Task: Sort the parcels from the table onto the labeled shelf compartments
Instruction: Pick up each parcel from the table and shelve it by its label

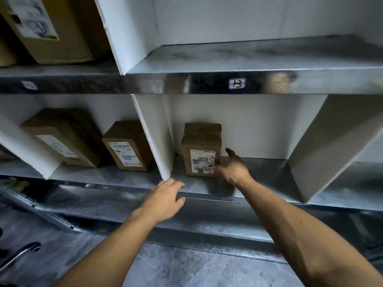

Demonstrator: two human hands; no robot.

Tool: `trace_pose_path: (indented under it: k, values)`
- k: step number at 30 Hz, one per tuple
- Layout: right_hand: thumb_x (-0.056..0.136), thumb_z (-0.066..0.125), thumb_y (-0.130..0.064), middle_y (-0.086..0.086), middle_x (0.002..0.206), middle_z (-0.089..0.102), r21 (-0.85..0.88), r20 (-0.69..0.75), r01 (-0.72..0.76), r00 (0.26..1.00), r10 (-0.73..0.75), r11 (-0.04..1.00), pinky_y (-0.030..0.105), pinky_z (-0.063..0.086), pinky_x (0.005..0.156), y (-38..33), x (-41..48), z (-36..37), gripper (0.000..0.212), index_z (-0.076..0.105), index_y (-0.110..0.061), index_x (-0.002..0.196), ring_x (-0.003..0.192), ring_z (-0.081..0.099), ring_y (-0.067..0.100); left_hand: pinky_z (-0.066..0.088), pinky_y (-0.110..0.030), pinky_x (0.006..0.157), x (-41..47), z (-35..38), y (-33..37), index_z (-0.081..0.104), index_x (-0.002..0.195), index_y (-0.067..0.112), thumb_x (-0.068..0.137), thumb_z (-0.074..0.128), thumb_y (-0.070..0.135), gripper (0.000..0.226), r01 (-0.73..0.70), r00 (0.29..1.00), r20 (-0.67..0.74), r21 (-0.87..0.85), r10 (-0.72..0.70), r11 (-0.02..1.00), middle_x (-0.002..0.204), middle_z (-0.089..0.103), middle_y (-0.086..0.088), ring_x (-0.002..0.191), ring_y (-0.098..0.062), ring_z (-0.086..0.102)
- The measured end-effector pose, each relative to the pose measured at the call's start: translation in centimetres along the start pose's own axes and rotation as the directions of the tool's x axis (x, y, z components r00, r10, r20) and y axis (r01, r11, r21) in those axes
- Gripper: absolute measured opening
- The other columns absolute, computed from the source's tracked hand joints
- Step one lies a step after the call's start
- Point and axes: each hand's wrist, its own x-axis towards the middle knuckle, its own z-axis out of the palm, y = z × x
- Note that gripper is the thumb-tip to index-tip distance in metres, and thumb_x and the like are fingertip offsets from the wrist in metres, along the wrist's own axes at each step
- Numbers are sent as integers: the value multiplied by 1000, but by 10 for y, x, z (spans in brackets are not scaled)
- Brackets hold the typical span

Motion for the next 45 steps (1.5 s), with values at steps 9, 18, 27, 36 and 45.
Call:
trace_pose_path:
  k: [9,18,27,36,45]
  values:
    - [96,59,-48,20,140,52,-271,6,-4,1000,6,962,40,43,107,10,-79,3,59,48,-12,142,128,52,36,38,-40,109,-40,-1,6,41,144,29,96,53,40,51,-92,996,-18,5,92,996,140,46,5,131,-18,41]
    - [101,38,-51,8,124,58,-698,-97,121,960,-261,705,42,45,91,7,-189,8,42,52,-20,126,114,55,32,36,-41,109,-81,1,17,31,149,29,97,49,39,56,-205,973,-95,86,213,975,146,40,2,132,-23,39]
    - [99,39,-52,8,126,55,-739,-203,-86,974,-100,668,42,44,92,66,-282,-6,43,49,-20,126,115,55,34,31,-39,107,-104,29,69,35,146,27,97,44,42,52,-422,903,13,208,429,882,144,42,1,130,-24,38]
    - [98,41,-51,9,124,53,-620,-449,-392,888,102,680,43,45,90,143,-371,-65,42,49,-21,125,115,55,34,31,-39,109,-116,63,184,37,145,27,95,44,42,52,-646,761,118,232,638,727,140,46,1,130,-25,38]
    - [99,38,-53,10,123,54,-480,-611,-619,744,269,622,45,47,90,245,-463,-150,43,48,-21,125,115,55,35,32,-39,108,-136,105,348,39,144,27,94,47,41,52,-813,576,151,205,803,545,141,45,2,130,-25,39]
